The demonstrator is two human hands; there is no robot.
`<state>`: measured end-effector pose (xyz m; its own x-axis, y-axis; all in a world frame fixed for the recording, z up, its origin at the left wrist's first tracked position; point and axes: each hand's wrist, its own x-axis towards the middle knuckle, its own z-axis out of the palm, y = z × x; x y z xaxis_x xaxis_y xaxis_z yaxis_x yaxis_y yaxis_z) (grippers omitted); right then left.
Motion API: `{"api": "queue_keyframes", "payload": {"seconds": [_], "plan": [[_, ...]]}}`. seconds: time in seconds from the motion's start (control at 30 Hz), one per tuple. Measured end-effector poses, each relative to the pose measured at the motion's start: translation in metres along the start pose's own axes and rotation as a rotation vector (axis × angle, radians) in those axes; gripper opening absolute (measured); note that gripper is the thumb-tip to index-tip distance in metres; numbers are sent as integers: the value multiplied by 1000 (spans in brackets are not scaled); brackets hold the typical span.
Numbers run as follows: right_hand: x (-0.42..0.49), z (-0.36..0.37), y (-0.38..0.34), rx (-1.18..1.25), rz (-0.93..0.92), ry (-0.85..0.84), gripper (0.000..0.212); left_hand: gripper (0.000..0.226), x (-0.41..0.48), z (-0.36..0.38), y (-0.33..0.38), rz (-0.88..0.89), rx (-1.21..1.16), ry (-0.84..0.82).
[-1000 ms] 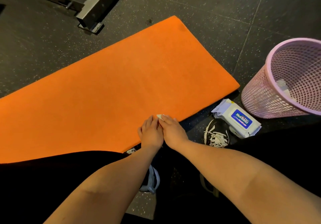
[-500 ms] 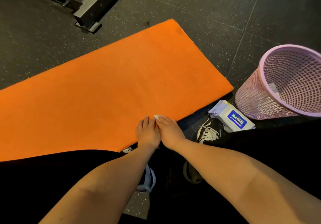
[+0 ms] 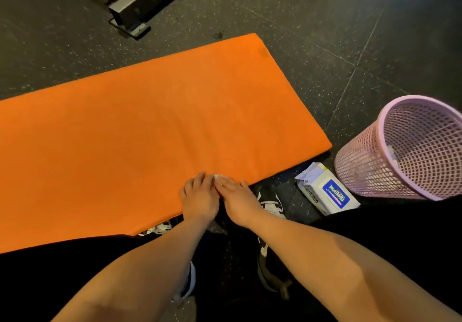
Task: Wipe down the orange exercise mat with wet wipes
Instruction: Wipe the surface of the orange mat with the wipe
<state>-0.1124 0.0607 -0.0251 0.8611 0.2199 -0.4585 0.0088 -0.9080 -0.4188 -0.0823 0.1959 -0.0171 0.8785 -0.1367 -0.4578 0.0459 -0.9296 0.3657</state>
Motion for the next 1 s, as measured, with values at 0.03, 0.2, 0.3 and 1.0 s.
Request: {"api": "queue_keyframes", "payload": {"seconds": [0.03,0.2,0.3,1.0], "plan": [[2,-2,7,-39,14,15,62,46,2,-2,-1,8,13,-4],[22,-20,39,24,476,128,67,52,20,-4,1,28,129,-75],[38,-16,27,71,446,108,63,53,26,0,1,-1,150,-72],[11,13,0,64,108,132,59,55,23,20,-1,38,249,-58]]}}
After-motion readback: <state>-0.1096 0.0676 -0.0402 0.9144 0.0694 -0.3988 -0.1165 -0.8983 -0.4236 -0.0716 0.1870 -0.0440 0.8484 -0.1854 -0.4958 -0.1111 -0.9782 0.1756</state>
